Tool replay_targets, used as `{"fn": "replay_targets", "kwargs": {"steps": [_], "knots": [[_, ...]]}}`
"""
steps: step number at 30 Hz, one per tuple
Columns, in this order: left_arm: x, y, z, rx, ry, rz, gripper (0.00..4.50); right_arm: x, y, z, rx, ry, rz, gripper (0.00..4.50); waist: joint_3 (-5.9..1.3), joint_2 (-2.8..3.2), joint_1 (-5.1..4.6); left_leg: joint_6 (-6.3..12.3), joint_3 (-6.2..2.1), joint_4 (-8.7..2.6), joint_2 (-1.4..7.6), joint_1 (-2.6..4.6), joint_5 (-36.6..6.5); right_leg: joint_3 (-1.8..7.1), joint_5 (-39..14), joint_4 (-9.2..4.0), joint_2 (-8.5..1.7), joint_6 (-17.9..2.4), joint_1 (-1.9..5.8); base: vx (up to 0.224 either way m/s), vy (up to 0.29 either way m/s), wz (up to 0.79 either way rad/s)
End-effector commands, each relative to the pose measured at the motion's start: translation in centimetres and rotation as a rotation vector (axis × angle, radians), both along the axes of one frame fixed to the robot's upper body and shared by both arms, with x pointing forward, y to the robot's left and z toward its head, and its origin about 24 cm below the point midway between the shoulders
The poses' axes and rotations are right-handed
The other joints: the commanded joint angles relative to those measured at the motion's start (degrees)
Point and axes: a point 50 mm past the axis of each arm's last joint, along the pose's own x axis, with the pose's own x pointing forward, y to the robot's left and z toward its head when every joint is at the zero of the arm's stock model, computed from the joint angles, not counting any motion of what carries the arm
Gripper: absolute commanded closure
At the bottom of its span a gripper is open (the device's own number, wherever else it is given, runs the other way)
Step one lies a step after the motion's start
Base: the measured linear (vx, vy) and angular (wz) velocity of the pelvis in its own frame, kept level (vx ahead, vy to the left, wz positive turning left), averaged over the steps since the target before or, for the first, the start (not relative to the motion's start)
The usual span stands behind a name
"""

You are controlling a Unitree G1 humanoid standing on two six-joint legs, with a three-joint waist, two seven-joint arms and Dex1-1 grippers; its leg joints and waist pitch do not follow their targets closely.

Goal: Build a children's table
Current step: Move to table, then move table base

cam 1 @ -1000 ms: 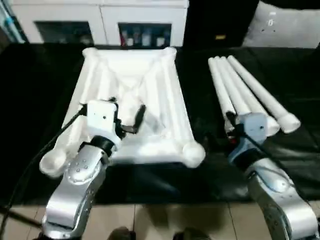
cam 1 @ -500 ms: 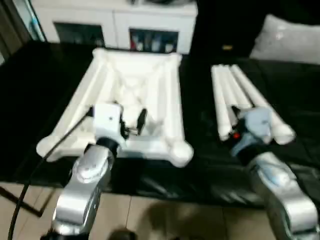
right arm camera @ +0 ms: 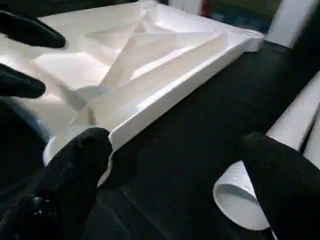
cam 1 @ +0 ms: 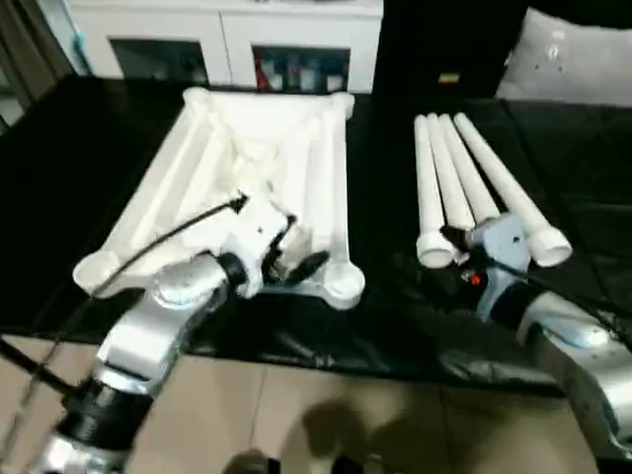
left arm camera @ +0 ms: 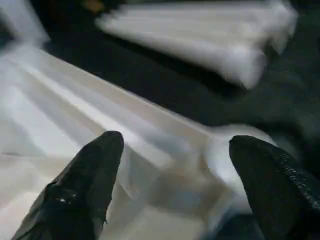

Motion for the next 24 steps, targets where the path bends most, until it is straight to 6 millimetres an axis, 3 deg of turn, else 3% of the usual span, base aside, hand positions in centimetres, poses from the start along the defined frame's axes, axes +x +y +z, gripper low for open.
{"fn": "replay_targets", "kwargs": {"steps": [1, 2, 3, 4, 5, 6, 7, 8, 9, 10, 11, 12, 13, 14, 15, 16, 17, 18, 20, 21, 22, 23, 24], "knots": [[0.3, 0.1, 0.1, 0.047, 0.041, -0.106, 0.99, -0.2, 0.3, 0.3, -0.020, -0.004, 0.078, 0.00, -2.05, -2.13, 1.49, 4.69, -0.24, 1.62, 0.48, -0.04, -3.17, 8.79, -46.65, -11.50, -12.76, 18.04, 2.57, -0.057, 0.024, -0.03], [0.3, 0.2, 0.1, 0.048, 0.043, -0.108, 1.11, -0.2, 0.3, 0.3, -0.020, -0.003, 0.079, 0.00, -2.45, -1.82, 1.68, 5.04, -0.34, 0.75, 0.25, -0.76, -1.54, 8.32, -48.09, -11.20, -11.93, 19.15, 3.49, -0.057, 0.024, -0.03], [0.3, 0.5, -0.1, 0.083, 0.057, -0.158, 1.34, -0.2, 0.3, 0.4, -0.019, 0.002, 0.100, 0.00, -2.74, -1.50, 1.93, 6.27, -0.44, -1.82, 1.16, -0.50, -0.69, 6.27, -42.78, -11.76, -9.80, 19.70, 3.66, 0.000, 0.000, 0.00], [0.4, 0.7, -0.3, 0.114, 0.057, -0.189, 1.34, -0.2, 0.4, 0.5, -0.021, 0.005, 0.113, 0.00, -3.13, -1.12, 1.27, 7.24, -1.44, -3.80, 3.80, 0.75, -2.19, 3.99, -35.30, -11.79, -8.42, 18.52, 3.30, 0.000, 0.000, 0.00], [0.4, 1.0, -0.4, 0.139, 0.054, -0.217, 1.42, -0.2, 0.5, 0.6, -0.022, 0.007, 0.129, 0.00, -3.37, -0.47, 1.05, 7.96, -2.34, -4.52, 5.41, 1.36, -3.28, 3.27, -31.57, -11.52, -8.47, 17.31, 3.38, 0.000, 0.000, 0.00], [0.5, 1.2, -0.5, 0.163, 0.053, -0.242, 1.42, -0.2, 0.7, 0.6, -0.025, 0.008, 0.149, 0.00, -4.30, 1.06, 0.46, 9.06, -4.58, -5.66, 10.21, 2.38, -5.62, 3.16, -20.73, -9.53, -10.08, 12.11, 3.62, -0.002, 0.069, 0.00], [0.7, 1.5, -0.6, 0.180, 0.062, -0.260, 1.53, -0.2, 0.9, 0.7, -0.028, 0.012, 0.169, 0.00, -4.53, 1.21, 0.06, 9.94, -5.89, -6.64, 12.62, 2.28, -7.10, 3.31, -14.90, -7.71, -10.83, 9.40, 3.88, 0.005, 0.075, -0.01], [1.0, 1.6, -0.6, 0.188, 0.058, -0.272, 1.68, -0.2, 1.2, 0.6, -0.034, 0.017, 0.193, 0.00, -4.52, 1.40, -0.46, 9.83, -6.84, -7.61, 14.69, 2.20, -9.71, 4.51, -7.17, -3.71, -12.31, 5.18, 3.18, 0.005, 0.075, -0.01], [1.3, 1.8, -0.5, 0.193, 0.061, -0.279, 1.79, -0.2, 1.4, 0.6, -0.037, 0.024, 0.216, 0.00, -4.08, -0.16, -0.76, 7.07, -5.53, -7.02, 12.30, 1.77, -11.92, 6.15, -6.48, -4.94, -13.93, 3.02, 2.68, 0.008, 0.053, 0.04], [1.6, 1.8, -0.5, 0.194, 0.065, -0.284, 1.82, -0.2, 1.5, 0.5, -0.038, 0.029, 0.227, 0.00, -3.77, -0.69, -0.10, 4.62, -3.91, -6.01, 9.35, 1.45, -12.60, 6.73, -12.17, -7.47, -14.83, 3.43, 2.72, 0.000, 0.000, 0.00], [1.6, 1.8, -0.5, 0.197, 0.066, -0.301, 1.82, -0.3, 1.5, 0.4, -0.034, 0.038, 0.237, 0.00, -3.43, -2.09, 1.13, 3.54, -0.79, -2.46, 3.79, 1.09, -7.06, 6.44, -29.53, -10.31, -15.66, 7.25, 4.26, 0.000, 0.000, 0.00], [1.6, 1.7, -0.5, 0.195, 0.076, -0.321, 1.87, -0.4, 1.6, 0.4, -0.035, 0.044, 0.250, 0.00, -3.54, -1.64, 2.17, 4.98, -0.26, -2.99, 3.83, 1.13, -2.56, 5.78, -37.69, -11.39, -14.15, 9.84, 3.90, 0.000, 0.000, 0.00], [1.7, 1.7, -0.5, 0.195, 0.077, -0.324, 1.87, -0.4, 1.6, 0.4, -0.036, 0.045, 0.252, 0.00, -3.37, -1.51, 2.09, 5.61, -0.44, -4.12, 4.42, 0.79, -2.16, 4.59, -36.86, -11.44, -12.88, 10.04, 4.00, 0.003, 0.051, -0.01], [1.8, 1.7, -0.4, 0.194, 0.084, -0.345, 2.15, -0.5, 1.6, 0.4, -0.043, 0.048, 0.262, 0.00, -4.01, -0.65, 1.59, 6.03, -2.09, -5.68, 7.68, 1.52, -4.32, 2.79, -29.34, -10.90, -11.21, 9.17, 3.82, 0.003, 0.051, -0.01], [2.1, 1.6, -0.5, 0.206, 0.071, -0.351, 2.22, -0.6, 1.5, 0.3, -0.048, 0.055, 0.268, 0.00, -4.87, -0.09, 1.11, 6.84, -4.12, -6.30, 11.63, 2.86, -5.53, 3.25, -16.99, -8.66, -11.57, 6.66, 2.99, 0.012, 0.064, -0.01], [2.4, 1.4, -0.5, 0.218, 0.060, -0.355, 2.22, -0.6, 1.5, 0.3, -0.049, 0.062, 0.269, 0.00, -5.08, -0.06, 0.62, 7.77, -5.04, -6.60, 12.78, 2.23, -5.14, 3.86, -8.03, -6.43, -12.91, 4.23, 3.09, 0.009, 0.058, 0.04], [2.5, 1.4, -0.5, 0.221, 0.058, -0.357, 2.24, -0.7, 1.5, 0.2, -0.050, 0.064, 0.269, 0.00, -5.05, -0.17, 0.81, 7.41, -4.62, -6.45, 12.43, 2.32, -5.63, 4.39, -6.22, -6.29, -13.54, 3.03, 2.62, 0.009, 0.058, 0.04], [2.7, 1.2, -0.6, 0.225, 0.056, -0.361, 2.28, -0.7, 1.5, 0.1, -0.055, 0.068, 0.272, 0.00, -4.69, -0.71, 0.94, 5.04, -3.17, -5.83, 10.22, 1.51, -7.51, 4.92, -7.31, -7.07, -14.85, 0.64, 3.11, 0.000, 0.000, 0.00], [3.0, 0.9, -0.9, 0.228, 0.068, -0.379, 2.57, -0.7, 1.5, 0.0, -0.060, 0.073, 0.275, 0.00, -4.77, -1.01, 1.91, 4.05, -1.61, -4.92, 7.73, 0.54, -6.20, 4.93, -14.46, -8.45, -15.30, 0.18, 4.61, 0.000, 0.000, 0.00], [3.2, 0.7, -1.2, 0.231, 0.076, -0.391, 2.65, -0.7, 1.6, -0.1, -0.061, 0.079, 0.277, 0.00, -4.64, -0.76, 2.00, 4.87, -1.71, -5.26, 8.24, 0.77, -5.47, 4.32, -17.90, -8.99, -14.27, 1.26, 4.31, 0.000, 0.000, 0.00], [3.2, 0.7, -1.2, 0.231, 0.076, -0.391, 2.66, -0.7, 1.6, -0.1, -0.061, 0.079, 0.277, 0.00, -4.64, -0.76, 2.00, 4.87, -1.71, -5.26, 8.24, 0.77, -5.47, 4.32, -17.90, -8.99, -14.27, 1.26, 4.31, 0.000, 0.000, 0.00], [3.3, 0.5, -1.7, 0.254, 0.082, -0.401, 2.66, -0.9, 1.5, -0.3, -0.069, 0.087, 0.276, 0.00, -4.75, -0.55, 1.32, 5.20, -2.94, -6.01, 10.36, 1.44, -7.35, 3.84, -16.91, -8.65, -13.46, 2.14, 3.71, 0.000, 0.000, 0.00], [3.3, 0.5, -1.8, 0.263, 0.082, -0.403, 2.74, -0.9, 1.5, -0.3, -0.071, 0.089, 0.276, 0.00, -4.85, -0.67, 0.95, 4.94, -3.35, -6.13, 10.74, 1.28, -8.33, 4.06, -14.64, -8.12, -14.01, 2.00, 3.78, 0.000, 0.000, 0.00]]}}
